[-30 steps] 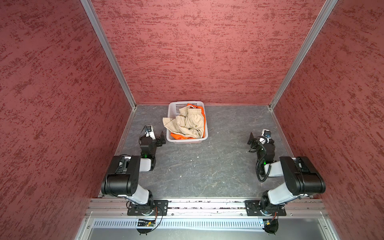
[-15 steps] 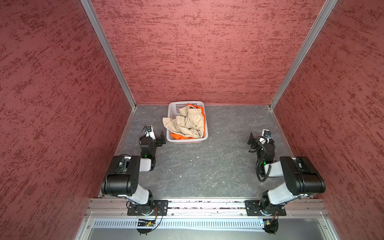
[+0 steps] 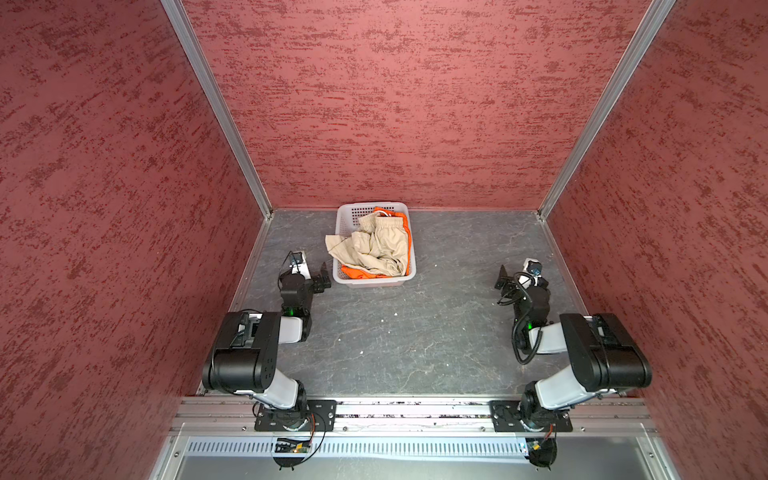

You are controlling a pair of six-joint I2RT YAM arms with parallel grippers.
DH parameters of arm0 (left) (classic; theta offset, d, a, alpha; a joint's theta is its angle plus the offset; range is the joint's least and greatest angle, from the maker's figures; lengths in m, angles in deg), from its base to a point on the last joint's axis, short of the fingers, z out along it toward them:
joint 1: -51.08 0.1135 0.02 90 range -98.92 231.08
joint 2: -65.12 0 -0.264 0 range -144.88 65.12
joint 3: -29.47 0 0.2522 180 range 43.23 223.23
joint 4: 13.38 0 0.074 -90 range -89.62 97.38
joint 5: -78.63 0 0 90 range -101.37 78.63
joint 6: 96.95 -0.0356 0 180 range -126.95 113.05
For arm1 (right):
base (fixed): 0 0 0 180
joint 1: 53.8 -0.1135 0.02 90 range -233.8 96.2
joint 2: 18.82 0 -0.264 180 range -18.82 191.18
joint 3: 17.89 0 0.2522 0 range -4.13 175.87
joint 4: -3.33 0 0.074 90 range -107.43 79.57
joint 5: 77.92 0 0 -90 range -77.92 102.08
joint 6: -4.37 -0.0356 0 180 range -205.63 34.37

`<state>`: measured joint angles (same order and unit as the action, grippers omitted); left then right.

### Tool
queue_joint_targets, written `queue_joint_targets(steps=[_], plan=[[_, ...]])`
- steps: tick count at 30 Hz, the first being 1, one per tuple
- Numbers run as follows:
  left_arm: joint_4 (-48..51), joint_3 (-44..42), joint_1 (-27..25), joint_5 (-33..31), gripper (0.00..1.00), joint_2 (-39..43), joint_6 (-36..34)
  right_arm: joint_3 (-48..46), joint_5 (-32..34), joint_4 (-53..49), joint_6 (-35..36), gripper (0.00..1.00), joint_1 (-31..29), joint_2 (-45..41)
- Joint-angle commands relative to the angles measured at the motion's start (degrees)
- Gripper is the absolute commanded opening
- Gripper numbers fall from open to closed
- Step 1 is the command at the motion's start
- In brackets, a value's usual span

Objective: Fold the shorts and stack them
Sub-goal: 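Reach both grippers into the white basket and grasp the beige shorts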

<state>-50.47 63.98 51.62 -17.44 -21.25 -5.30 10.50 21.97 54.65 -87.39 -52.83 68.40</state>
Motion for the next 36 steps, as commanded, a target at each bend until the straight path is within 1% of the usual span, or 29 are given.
queue_joint_targets(steps=[1,3,5,6,8,9,11,12,13,16,20,22,27,31,36], plan=[[3.8,-0.8,-0.7,-4.8,1.0,6.7,0.5,3.5,-3.2,-8.8,1.2,0.99,0.3,-7.7],[14.1,0.9,-0.5,-6.1,1.0,13.2,2.4,6.6,-4.8,-18.1,0.9,0.99,0.3,-12.9],[27.4,3.9,-0.5,-7.2,1.0,19.7,4.5,11.7,-6.3,-29.7,-2.1,0.99,0.3,-17.5],[32.8,5.5,-0.4,-6.8,1.0,22.7,5.7,14.3,-7.7,-34.7,-3.3,0.99,0.2,-19.0],[43.2,9.4,-0.1,-3.3,1.0,27.4,7.4,21.2,-10.4,-46.5,-7.3,0.99,-0.1,-20.5],[47.1,11.7,-0.1,-1.4,1.0,28.8,8.1,23.9,-11.2,-50.6,-9.5,0.99,-0.5,-20.5],[54.8,17.1,-0.4,3.2,1.0,30.1,10.6,29.5,-13.4,-58.6,-13.8,0.99,-2.4,-19.6],[58.5,19.8,-0.5,5.2,0.99,29.8,12.0,31.4,-14.1,-60.8,-14.7,0.99,-3.6,-19.0],[62.0,23.1,-1.0,8.0,0.98,28.8,13.0,33.3,-14.2,-63.1,-15.8,0.99,-5.6,-18.2],[72.6,33.7,-4.2,12.3,0.95,22.7,16.4,36.5,-13.8,-66.2,-19.3,0.99,-12.3,-15.9],[83.3,47.2,-10.1,14.5,0.94,11.2,18.4,36.9,-13.9,-65.5,-22.6,0.99,-20.5,-13.0],[84.7,51.3,-11.9,15.2,0.94,6.0,19.2,36.2,-14.3,-64.4,-24.9,0.99,-22.8,-11.7],[86.4,59.7,-14.5,17.0,0.94,-6.8,20.9,33.1,-17.6,-59.4,-32.4,0.99,-25.4,-9.8],[87.1,66.8,-16.9,18.4,0.95,-15.9,20.6,31.8,-18.9,-57.5,-34.4,0.99,-26.4,-8.7],[83.3,71.6,-19.4,22.5,0.99,-23.2,21.3,31.8,-20.1,-57.5,-35.7,0.99,-27.0,-6.3]])
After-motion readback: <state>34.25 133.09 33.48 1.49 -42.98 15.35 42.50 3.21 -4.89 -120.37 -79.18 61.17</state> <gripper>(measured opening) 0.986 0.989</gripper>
